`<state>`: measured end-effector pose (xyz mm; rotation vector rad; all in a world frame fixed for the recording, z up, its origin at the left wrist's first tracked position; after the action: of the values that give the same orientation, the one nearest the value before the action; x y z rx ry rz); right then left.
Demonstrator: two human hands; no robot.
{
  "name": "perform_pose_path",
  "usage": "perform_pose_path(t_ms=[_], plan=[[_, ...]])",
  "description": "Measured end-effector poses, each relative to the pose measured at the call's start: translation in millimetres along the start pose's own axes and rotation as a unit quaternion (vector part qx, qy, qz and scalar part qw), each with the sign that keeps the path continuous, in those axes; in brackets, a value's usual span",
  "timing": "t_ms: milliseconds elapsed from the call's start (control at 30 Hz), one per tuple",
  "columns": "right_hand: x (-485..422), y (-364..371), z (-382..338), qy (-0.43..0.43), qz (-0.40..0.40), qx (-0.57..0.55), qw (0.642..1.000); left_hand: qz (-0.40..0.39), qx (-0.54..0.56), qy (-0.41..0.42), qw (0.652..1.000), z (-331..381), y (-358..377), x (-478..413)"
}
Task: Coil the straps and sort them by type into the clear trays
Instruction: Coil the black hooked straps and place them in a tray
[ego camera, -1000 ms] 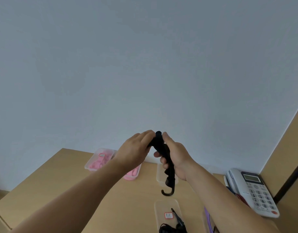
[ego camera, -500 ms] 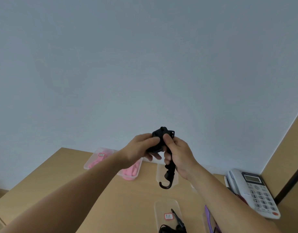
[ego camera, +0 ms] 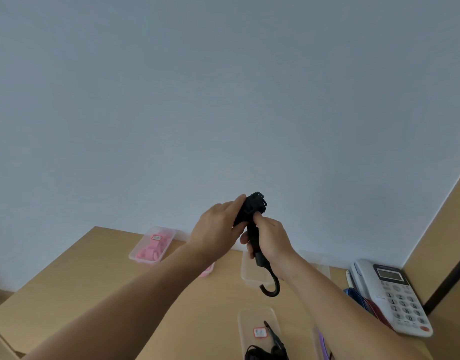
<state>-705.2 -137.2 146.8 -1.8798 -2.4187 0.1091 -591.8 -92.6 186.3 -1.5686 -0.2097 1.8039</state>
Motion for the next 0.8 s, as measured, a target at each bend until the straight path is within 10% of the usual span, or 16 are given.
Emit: perform_pose_path(t_ms=[267, 367, 533, 667, 800], plan=[[7.0, 2.9, 1.5, 0.014, -0.069, -0.073, 0.995, 0.016, -0.008, 0.034, 0.999, 7.9, 7.3, 7.5], [1.2, -8.7, 8.9, 0.044, -0.008, -0.048, 0.998, -0.098, 0.127, 0.009, 0.987, 12.0, 13.3, 6.9], [-1.8, -13.4, 2.4, 0.044, -0.055, -0.226, 0.972, -0.117, 0.370, -0.378, 0.841, -19.1, 12.5, 18.5], [-2.4, -12.2, -1.9, 0.017, -0.099, -0.204, 0.974, -0.234, 0.454, -0.400, 0.761, -5.2, 18.2, 22.5], [-2.2, -15.2, 3.0, 0.005, -0.089, -0.139, 0.986, -0.214, 0.443, -0.425, 0.760, -10.4, 16.8, 20.2]])
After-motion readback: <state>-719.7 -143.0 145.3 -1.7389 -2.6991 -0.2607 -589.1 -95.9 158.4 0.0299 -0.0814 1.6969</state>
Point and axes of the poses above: each hand's wrist, its own x-axis away from the middle knuckle, its own y-axis out of the palm, z = x × y, the point moved 6 cm from there along -x, towards the middle knuckle, and after that the axes turned 8 degrees about z, right-handed, at the moved point
